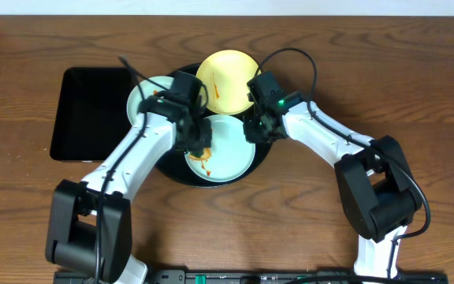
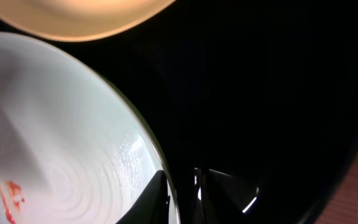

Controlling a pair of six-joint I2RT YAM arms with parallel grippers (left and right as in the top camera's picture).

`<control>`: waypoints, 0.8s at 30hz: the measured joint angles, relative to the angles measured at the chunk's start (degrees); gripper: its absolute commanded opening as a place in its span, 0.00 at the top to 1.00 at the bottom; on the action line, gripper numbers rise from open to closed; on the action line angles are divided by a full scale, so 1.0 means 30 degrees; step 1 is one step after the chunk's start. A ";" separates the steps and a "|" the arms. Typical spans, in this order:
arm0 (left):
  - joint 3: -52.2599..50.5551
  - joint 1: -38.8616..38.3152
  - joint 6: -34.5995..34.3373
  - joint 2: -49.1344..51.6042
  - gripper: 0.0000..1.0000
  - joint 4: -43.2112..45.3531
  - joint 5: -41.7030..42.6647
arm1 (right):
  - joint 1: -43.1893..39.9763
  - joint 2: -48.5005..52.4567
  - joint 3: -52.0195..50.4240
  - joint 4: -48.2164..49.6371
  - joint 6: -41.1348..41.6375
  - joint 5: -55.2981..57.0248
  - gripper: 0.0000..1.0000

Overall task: Clean dirty plates on tray and stack at the side
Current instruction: 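Grip the front light-blue plate rim with the right gripper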

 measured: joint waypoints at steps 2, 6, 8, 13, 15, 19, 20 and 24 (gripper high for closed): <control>0.0000 -0.0204 0.0189 0.0044 0.93 0.0007 -0.0058 | 0.0000 0.0015 0.0000 0.0000 0.0160 0.0211 0.89; 0.0000 -0.0168 0.0350 0.0044 0.93 0.0153 -0.0342 | 0.0000 0.0379 0.0000 0.0095 0.0372 -0.0036 0.92; 0.0000 -0.0138 0.0306 0.0044 0.93 0.0204 -0.0503 | 0.0000 0.0641 0.0015 0.0124 0.0466 -0.0401 0.98; 0.0000 -0.0124 -0.0109 0.0044 0.92 0.0415 -0.0969 | 0.0000 0.0656 0.0066 0.0080 0.0663 -0.1035 0.99; -0.0007 -0.0124 -0.0306 0.0058 0.92 0.0503 -0.1042 | 0.0000 0.0656 0.0066 0.0066 0.0692 -0.1151 0.99; -0.0007 -0.0131 -0.0670 0.0590 0.93 0.0933 -0.1195 | 0.0000 0.0663 0.0066 0.0058 0.0750 -0.1202 0.99; -0.0007 -0.0168 -0.0729 0.0903 0.93 0.1093 -0.1224 | 0.0000 0.0670 0.0066 0.0058 0.0758 -0.1202 0.99; -0.0007 -0.0335 -0.1166 0.2208 0.93 0.1268 -0.1326 | 0.0000 0.0670 0.0066 0.0058 0.0801 -0.1217 0.99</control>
